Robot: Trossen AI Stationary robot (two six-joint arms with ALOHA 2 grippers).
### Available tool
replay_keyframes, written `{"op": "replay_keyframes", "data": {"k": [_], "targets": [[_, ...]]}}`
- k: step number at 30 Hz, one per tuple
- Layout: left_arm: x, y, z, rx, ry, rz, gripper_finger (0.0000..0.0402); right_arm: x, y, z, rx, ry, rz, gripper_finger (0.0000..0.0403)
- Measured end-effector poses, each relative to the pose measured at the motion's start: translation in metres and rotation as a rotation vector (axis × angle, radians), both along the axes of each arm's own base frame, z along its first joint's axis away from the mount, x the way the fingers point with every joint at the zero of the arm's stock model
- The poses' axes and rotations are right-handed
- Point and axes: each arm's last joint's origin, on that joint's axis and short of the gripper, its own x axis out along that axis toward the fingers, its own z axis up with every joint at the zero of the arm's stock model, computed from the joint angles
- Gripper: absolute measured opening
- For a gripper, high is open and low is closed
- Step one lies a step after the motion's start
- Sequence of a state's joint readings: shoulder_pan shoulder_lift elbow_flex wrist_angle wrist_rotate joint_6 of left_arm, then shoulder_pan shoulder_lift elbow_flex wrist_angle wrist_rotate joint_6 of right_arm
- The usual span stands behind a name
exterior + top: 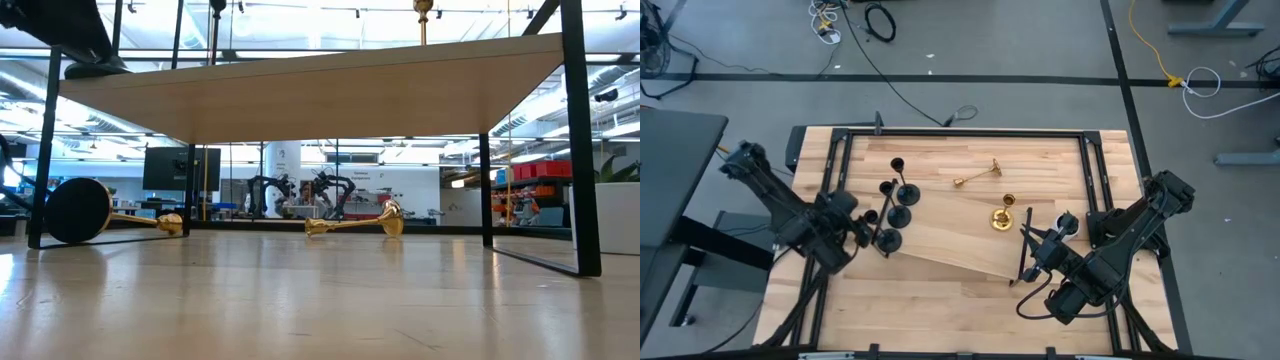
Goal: Pick & Place candle stick holders
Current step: Put the left gold candle holder on the shelf aligned with the other gold candle holder
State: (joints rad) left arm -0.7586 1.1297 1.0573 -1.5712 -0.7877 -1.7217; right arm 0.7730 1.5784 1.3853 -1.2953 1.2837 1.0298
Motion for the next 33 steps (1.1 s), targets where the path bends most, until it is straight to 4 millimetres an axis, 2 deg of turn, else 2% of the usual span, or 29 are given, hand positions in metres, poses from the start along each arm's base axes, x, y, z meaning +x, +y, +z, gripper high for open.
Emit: {"op": "replay_keyframes", "data": {"k": [10,18,28,33], "targets": [[0.01,0.017,-0.001,0.021,0.099,0.045,0.0181,0.0,0.0,0.0,0.007,0.009,0.001,0.0049],[0.009,0.021,0.0,0.001,0.139,0.034,0.0168,0.0,0.0,-0.001,0.01,0.02,0.004,0.0049],[-0.004,0.024,0.005,-0.04,0.101,-0.007,0.0167,0.0,0.0,-0.001,0.011,0.019,0.003,0.0049],[-0.022,0.036,-0.016,-0.072,0.127,0.035,0.0167,0.0,0.0,-0.001,0.01,0.018,0.003,0.0049]]}}
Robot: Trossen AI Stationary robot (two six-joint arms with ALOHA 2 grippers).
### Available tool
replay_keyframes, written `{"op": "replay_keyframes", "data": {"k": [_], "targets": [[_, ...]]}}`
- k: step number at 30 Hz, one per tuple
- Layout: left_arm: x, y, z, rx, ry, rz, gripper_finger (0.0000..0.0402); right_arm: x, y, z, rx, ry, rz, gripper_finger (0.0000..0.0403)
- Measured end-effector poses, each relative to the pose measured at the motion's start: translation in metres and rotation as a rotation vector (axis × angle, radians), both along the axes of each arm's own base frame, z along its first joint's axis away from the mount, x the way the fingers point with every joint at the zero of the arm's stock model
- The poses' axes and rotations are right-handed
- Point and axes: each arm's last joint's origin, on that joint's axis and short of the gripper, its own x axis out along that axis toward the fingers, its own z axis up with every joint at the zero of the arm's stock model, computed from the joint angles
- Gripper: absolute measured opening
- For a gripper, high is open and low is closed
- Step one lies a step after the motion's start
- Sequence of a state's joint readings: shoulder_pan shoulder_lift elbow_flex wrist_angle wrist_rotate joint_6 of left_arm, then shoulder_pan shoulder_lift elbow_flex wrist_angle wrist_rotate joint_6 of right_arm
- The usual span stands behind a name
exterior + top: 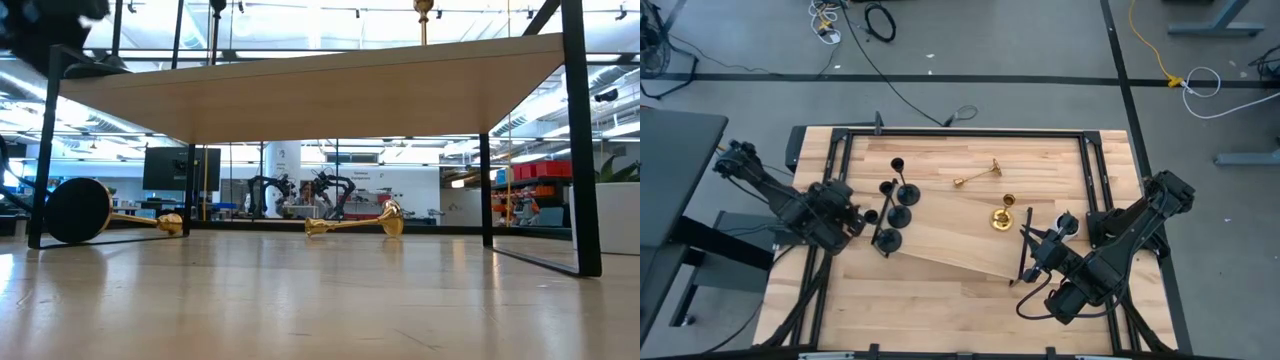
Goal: Pick & Place candle stick holders
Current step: Put the left gold candle holder on the shelf aligned with the other gold candle holder
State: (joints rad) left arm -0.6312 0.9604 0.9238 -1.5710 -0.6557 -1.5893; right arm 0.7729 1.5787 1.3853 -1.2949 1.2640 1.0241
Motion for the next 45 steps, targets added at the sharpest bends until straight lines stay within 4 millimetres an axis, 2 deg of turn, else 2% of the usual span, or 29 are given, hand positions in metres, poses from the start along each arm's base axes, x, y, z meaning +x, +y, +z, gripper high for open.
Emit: {"op": "replay_keyframes", "data": {"k": [5,12,21,28,36,42,45], "targets": [[-0.011,0.007,-0.022,-0.008,0.029,0.05,0.0167,0.0,0.0,0.0,-0.003,-0.001,0.001,0.0049],[-0.014,0.014,-0.025,0.033,-0.062,0.108,0.0165,0.0,0.0,0.0,-0.011,-0.012,0.0,0.0049],[-0.016,0.028,-0.023,0.02,-0.058,0.172,0.0165,0.0,0.0,0.0,-0.009,-0.011,0.0,0.0049],[-0.01,0.039,-0.035,-0.031,-0.102,0.121,0.0165,0.001,0.001,0.0,-0.004,-0.011,0.004,0.0049],[0.001,0.053,-0.066,-0.174,-0.011,0.075,0.0155,0.001,0.001,0.0,-0.006,-0.008,0.005,0.0049],[0.002,0.069,-0.075,-0.17,0.004,0.134,0.0134,0.001,0.001,0.0,-0.003,0.004,0.009,0.0049],[0.001,0.075,-0.09,-0.236,0.023,0.143,0.0129,0.001,0.001,0.0,-0.004,0.005,0.009,0.0049]]}}
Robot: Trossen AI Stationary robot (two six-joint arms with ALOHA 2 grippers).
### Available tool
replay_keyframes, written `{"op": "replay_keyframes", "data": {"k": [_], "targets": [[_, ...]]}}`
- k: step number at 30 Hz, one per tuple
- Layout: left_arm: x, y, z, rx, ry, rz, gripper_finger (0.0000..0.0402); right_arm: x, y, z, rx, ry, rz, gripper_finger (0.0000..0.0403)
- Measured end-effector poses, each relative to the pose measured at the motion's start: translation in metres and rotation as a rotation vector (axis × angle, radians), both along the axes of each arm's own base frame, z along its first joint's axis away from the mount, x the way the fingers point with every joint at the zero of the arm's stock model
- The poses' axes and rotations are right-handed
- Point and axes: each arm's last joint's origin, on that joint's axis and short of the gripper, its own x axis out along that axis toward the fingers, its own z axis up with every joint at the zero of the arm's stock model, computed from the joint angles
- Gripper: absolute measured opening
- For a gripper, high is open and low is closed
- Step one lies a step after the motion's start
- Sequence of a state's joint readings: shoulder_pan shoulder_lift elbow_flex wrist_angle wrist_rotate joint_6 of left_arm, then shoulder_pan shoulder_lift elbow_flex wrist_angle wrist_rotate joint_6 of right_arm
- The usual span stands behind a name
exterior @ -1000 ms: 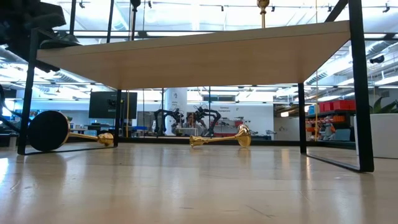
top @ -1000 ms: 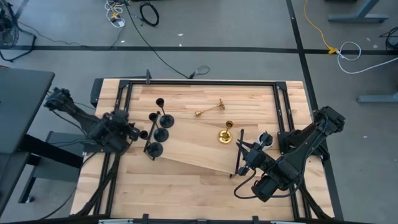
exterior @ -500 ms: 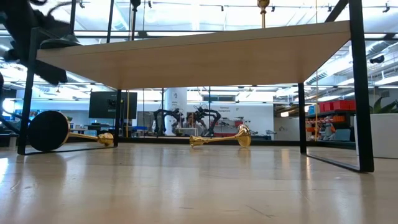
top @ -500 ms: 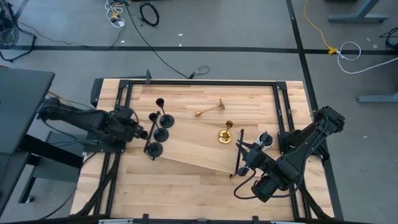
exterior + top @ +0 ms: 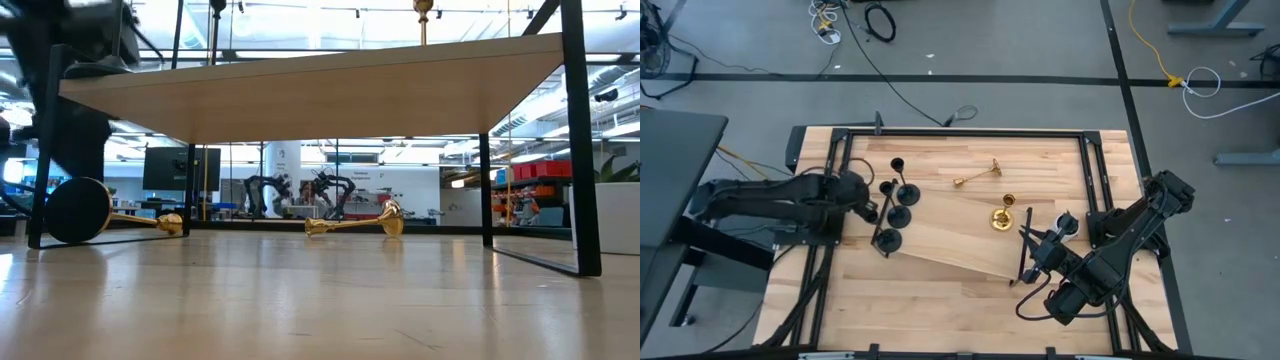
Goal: Pick & Place candle stick holders
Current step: Put the left gold candle holder on the shelf aligned with the other gold candle holder
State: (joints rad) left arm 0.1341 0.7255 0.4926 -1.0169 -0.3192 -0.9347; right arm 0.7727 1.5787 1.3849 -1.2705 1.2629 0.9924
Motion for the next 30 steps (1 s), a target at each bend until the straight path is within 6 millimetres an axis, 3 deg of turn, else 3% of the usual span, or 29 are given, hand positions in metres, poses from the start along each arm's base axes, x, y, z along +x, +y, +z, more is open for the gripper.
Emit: {"op": "replay_keyframes", "data": {"k": [5,13,22,30], "targets": [[0.002,0.007,-0.03,-0.113,-0.051,-0.039,0.0129,0.0,0.0,0.0,-0.005,0.004,0.002,0.0049],[0.009,0.018,-0.028,-0.144,-0.192,-0.013,0.0128,0.0,0.0,0.0,-0.005,0.0,0.002,0.0049],[0.012,0.021,-0.059,-0.307,-0.325,0.014,0.0129,0.0,0.0,0.0,-0.005,0.001,0.002,0.0049],[0.009,0.027,-0.07,-0.335,-0.409,0.042,0.0129,0.0,0.0,0.0,-0.003,0.001,0.002,0.0049]]}}
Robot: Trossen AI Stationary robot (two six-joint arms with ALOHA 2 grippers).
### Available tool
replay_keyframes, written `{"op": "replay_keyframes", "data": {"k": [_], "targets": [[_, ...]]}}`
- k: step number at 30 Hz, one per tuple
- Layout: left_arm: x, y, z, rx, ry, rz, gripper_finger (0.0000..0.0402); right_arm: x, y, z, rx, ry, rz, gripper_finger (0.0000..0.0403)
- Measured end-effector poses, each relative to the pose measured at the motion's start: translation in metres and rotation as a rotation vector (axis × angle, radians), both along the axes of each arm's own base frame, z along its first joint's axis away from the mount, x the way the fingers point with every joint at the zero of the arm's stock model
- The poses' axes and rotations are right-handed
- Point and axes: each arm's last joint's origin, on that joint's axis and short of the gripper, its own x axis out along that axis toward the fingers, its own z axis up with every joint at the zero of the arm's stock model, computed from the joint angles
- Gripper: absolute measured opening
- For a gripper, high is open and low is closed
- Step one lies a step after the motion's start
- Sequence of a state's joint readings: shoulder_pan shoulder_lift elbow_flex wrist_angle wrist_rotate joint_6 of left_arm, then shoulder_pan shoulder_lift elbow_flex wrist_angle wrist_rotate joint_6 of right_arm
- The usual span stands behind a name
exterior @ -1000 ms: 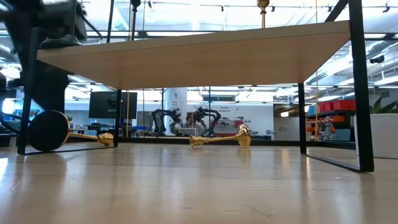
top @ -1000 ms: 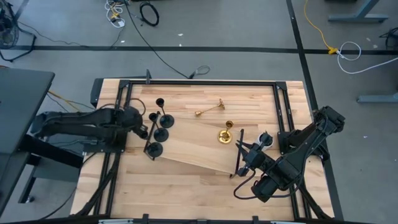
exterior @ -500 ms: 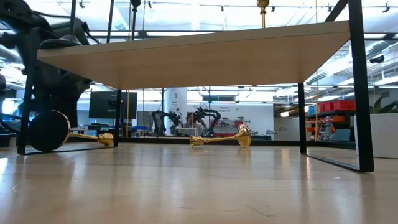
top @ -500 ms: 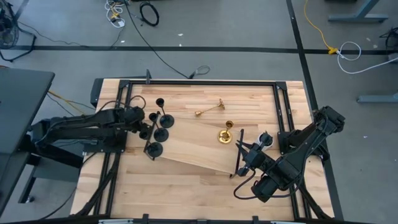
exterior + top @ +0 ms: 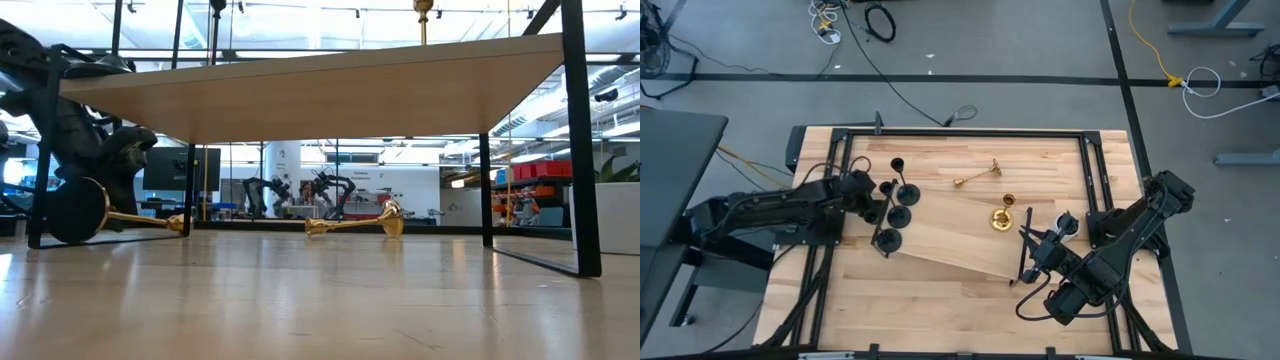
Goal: Pick & Place candle stick holders
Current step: Put the left gold candle holder on the shelf aligned with the other gold candle holder
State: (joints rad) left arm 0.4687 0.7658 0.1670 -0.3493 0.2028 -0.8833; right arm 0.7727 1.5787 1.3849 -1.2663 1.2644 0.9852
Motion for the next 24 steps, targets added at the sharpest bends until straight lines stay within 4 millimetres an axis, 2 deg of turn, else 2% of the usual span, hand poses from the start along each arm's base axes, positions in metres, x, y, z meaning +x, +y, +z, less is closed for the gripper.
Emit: {"op": "replay_keyframes", "data": {"k": [4,10,24], "targets": [[-0.002,0.002,-0.002,-0.008,-0.003,0.016,0.0129,0.0,0.0,0.0,0.0,-0.001,0.0,0.0049],[0.001,0.01,0.003,0.007,-0.094,-0.007,0.0129,0.0,0.0,0.0,0.0,-0.001,0.0,0.0049],[-0.001,0.011,0.003,-0.014,-0.092,-0.002,0.0129,0.0,0.0,0.0,-0.001,-0.001,0.0,0.0049]]}}
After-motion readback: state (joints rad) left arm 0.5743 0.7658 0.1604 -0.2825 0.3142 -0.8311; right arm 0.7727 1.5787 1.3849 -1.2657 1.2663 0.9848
